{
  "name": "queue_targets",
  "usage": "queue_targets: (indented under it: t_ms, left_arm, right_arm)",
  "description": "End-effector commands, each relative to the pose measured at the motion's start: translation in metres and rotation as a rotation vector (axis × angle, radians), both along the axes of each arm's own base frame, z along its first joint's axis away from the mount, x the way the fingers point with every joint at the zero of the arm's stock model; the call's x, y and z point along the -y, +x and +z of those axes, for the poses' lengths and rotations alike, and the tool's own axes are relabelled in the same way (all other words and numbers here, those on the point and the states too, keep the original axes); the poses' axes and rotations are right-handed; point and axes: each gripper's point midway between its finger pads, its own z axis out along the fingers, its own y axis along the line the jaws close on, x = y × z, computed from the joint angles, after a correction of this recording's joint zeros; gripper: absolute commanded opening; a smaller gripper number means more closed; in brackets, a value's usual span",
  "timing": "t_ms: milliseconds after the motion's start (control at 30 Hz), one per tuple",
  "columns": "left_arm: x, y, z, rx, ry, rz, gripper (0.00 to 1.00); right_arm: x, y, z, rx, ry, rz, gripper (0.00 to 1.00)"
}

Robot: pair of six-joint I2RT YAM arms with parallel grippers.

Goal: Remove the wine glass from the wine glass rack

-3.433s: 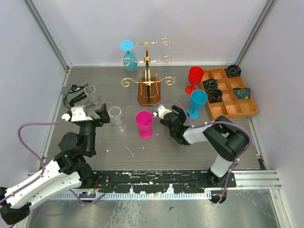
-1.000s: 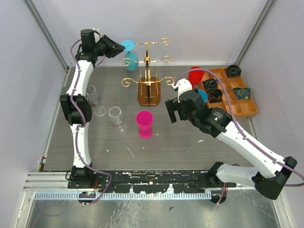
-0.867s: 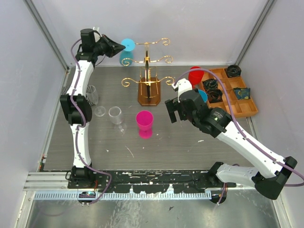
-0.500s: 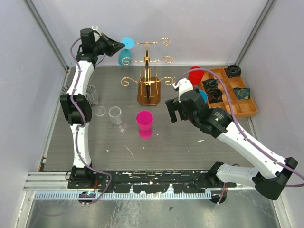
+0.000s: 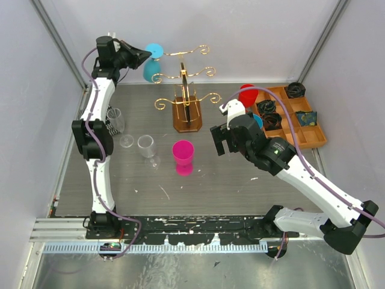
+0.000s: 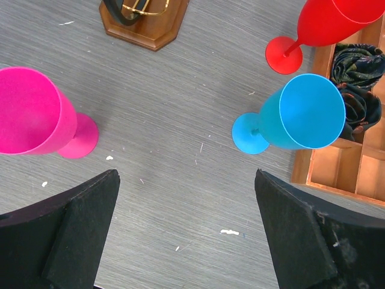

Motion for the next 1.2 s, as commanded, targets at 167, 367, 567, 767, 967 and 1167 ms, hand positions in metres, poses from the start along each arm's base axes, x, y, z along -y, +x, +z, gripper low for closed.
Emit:
queue_targets:
  t_ms: [167, 367, 567, 767, 967, 1167]
  left_arm:
    - [-0.011, 0.03, 0.054, 0.16, -0.108, 0.07, 0.0]
    - [0.025, 0.011, 0.035, 0.133, -0.113, -0.048, 0.0]
    - [0.053, -0.013, 0.032, 0.142, -0.132, -0.155, 0.0]
    - [0.06, -0.031, 0.044, 0.169, -0.16, -0.219, 0.0]
    - [0.055, -0.057, 0.05, 0.17, -0.132, -0.23, 0.0]
    - [0.03, -0.081, 0.053, 0.164, -0.038, -0.169, 0.0]
  right_arm:
    - [-0.004, 0.005, 0.016, 0.04, 0.034, -0.005, 0.99]
    - [-0.01, 0.009, 0.01, 0.03, 0.029, 0.006, 0.99]
    - [-0.014, 0.009, 0.008, 0.026, 0.045, 0.016, 0.99]
    - [-0.013, 0.005, 0.003, 0.02, 0.055, 0.018, 0.99]
    - [-0.014, 0.004, 0.002, 0.022, 0.07, 0.02, 0.99]
    - [-0.018, 0.005, 0.01, 0.041, 0.112, 0.018, 0.97]
